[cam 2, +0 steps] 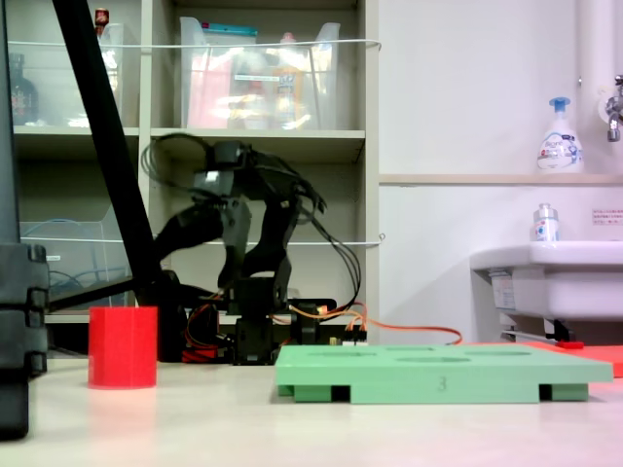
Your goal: Put the octagonal pillar block into the corresponding hole
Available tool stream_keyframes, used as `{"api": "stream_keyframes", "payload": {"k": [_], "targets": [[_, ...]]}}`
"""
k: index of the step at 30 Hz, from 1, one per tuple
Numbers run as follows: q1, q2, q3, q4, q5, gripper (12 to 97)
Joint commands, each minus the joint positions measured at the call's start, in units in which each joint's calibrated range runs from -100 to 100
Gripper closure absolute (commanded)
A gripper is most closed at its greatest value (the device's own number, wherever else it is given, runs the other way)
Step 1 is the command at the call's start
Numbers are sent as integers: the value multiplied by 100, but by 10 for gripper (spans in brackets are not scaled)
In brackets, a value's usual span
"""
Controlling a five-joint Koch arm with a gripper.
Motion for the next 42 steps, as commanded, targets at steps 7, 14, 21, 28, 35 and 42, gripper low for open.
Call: {"api": "stream_keyframes", "payload": {"k": [7, 14, 21, 28, 35, 42], "targets": [[88, 3139, 2224, 29, 39, 275], [293, 5597, 3619, 49, -15, 277], [381, 7370, 4427, 58, -49, 277], [234, 7999, 4766, 49, -249, 277], [54, 7999, 4756, -327, -474, 277], [-107, 8585, 5025, -279, -620, 278]]}}
